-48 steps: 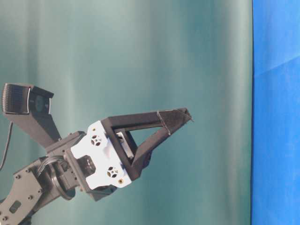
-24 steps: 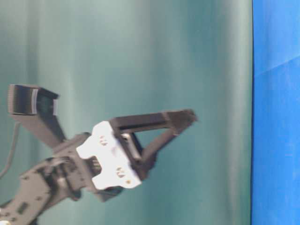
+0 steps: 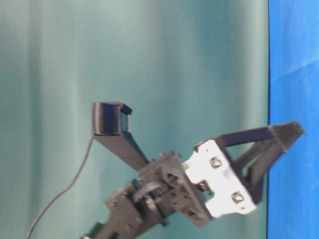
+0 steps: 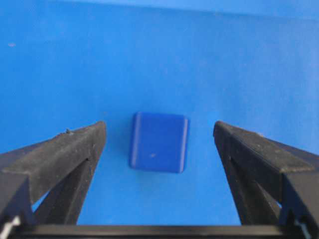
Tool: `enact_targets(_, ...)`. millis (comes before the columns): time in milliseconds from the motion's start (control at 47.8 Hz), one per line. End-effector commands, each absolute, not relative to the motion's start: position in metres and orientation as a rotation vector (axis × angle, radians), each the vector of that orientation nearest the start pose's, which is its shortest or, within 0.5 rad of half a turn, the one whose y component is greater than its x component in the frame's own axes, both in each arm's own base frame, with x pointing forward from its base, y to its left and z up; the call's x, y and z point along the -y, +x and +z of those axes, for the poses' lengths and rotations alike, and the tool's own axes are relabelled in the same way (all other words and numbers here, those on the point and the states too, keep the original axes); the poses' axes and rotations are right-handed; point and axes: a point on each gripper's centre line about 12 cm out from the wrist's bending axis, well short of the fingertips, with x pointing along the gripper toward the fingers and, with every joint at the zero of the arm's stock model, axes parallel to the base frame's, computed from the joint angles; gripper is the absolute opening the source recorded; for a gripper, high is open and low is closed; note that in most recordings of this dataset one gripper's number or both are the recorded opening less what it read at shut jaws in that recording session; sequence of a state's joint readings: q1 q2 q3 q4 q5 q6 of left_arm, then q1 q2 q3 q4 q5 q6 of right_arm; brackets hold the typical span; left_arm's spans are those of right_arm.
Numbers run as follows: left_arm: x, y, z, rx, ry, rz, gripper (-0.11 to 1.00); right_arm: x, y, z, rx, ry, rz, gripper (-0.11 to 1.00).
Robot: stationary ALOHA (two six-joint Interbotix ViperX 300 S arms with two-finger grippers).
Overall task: Handover the blue block to the right arm after grasping it with the left arm, then place it in the designated position.
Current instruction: 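Lower the left gripper over the blue cube, then close the left gripper on the blue cube and lift it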
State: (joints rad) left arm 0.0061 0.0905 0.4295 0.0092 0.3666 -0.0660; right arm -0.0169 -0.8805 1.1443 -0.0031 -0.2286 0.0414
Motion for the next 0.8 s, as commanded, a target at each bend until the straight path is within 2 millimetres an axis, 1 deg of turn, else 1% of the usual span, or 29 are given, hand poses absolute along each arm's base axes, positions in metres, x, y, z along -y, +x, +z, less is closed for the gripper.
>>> enact_targets(0,-0.001,0.425,0.18,-0.852,-0.056,0.03,0.9,0.004,0.218,0.292,-0.004,0.035,-0.017,0.96)
enact_targets(209,-0.001,0.43,0.146,-0.901,-0.068,0.037,0.9,0.004,0.219,0.289,-0.014,0.036,-0.018,0.96)
enact_targets(398,-0.002,0.43,0.126,-0.934,-0.069,0.04,0.9,0.004,0.22,0.287,-0.02,0.037,-0.018,0.96)
enact_targets(544,-0.002,0.428,0.114,-0.941,-0.07,0.04,0.9,0.004,0.22,0.287,-0.021,0.036,-0.018,0.96)
enact_targets(775,-0.004,0.427,0.108,-0.938,-0.071,0.044,0.9,0.004,0.221,0.285,-0.027,0.034,-0.018,0.96)
